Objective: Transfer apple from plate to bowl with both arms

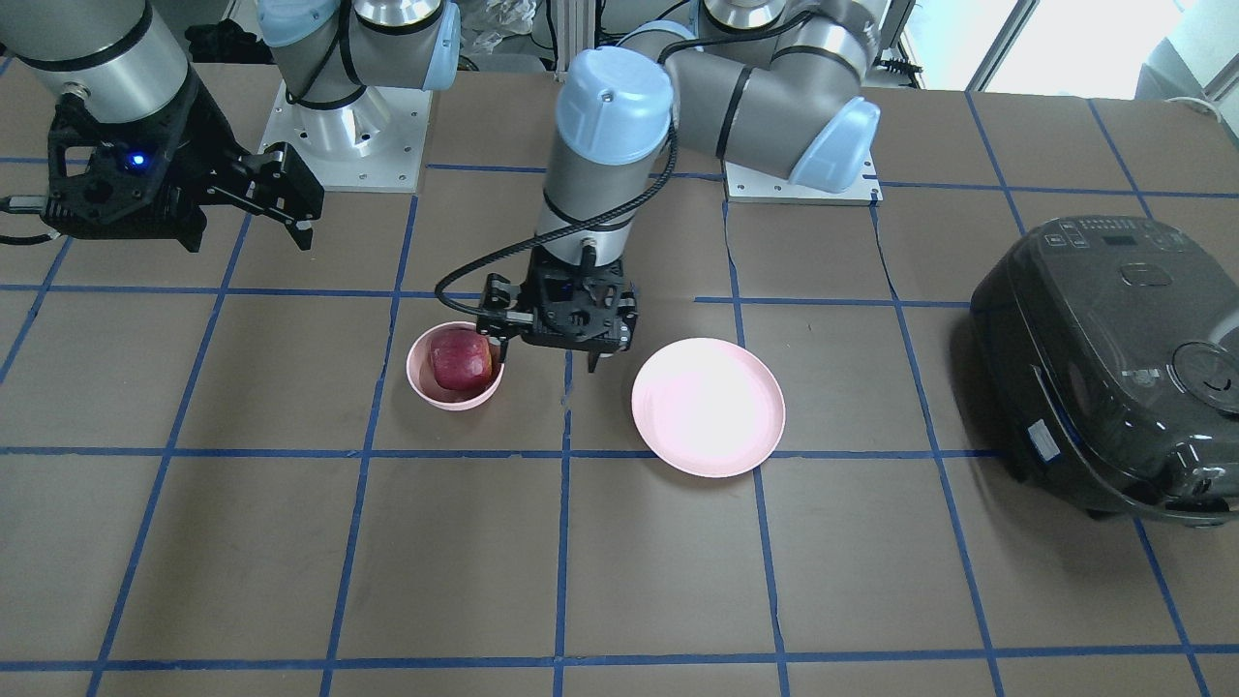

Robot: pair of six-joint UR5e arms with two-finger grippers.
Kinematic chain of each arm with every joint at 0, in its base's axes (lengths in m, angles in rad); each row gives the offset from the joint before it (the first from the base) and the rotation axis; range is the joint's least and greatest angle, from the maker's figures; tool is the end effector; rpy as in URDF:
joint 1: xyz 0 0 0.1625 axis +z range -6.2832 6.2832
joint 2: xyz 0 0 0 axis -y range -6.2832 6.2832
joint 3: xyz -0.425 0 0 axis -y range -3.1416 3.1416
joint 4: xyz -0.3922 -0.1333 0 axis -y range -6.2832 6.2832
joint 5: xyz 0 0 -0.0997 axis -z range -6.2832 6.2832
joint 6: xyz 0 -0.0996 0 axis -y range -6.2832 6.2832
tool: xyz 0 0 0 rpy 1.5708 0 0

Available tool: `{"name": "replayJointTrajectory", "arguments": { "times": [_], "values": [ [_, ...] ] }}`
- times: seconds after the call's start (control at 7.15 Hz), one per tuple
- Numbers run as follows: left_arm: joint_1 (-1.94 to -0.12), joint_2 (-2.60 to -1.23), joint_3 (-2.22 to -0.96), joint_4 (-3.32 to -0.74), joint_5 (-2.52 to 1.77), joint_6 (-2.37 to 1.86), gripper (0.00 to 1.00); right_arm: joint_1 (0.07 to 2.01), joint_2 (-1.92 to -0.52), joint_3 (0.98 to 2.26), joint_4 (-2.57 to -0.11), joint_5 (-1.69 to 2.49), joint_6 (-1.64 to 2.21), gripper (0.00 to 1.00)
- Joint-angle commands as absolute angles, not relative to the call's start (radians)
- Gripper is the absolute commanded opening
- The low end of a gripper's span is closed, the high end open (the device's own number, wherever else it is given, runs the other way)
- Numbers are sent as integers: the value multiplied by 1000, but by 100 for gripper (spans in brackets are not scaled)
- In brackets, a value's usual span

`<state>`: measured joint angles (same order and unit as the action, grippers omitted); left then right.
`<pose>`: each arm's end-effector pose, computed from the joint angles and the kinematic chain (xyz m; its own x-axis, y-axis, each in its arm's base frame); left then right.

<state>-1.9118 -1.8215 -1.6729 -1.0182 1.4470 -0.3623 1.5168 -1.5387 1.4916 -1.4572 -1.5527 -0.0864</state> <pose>-0.3348 -0.5081 0.3616 -0.9830 0.0046 0.1835 -0.0221 0.9895 -0.1427 0.1080 -0.5048 0.4998 -0.9992 -0.0310 -0.0237 -0.0325 0.9974 0.0646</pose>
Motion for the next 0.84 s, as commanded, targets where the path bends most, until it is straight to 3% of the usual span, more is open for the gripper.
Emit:
{"name": "replayJointTrajectory", "arguments": {
  "times": [0.0, 0.28, 0.7],
  "values": [
    [-1705, -1677, -1600, -1322, 1448, -107, 100, 1548, -1540, 1499, -1453, -1569, -81, 100],
    [-1594, -1594, -1536, -1529, 1457, 4, 100, 1577, -1539, 1506, -1454, -1568, 23, 100],
    [-1595, -1525, -1508, -1560, 1569, 25, 100, 1580, -1539, 1506, -1453, -1568, 20, 100]
  ]
}}
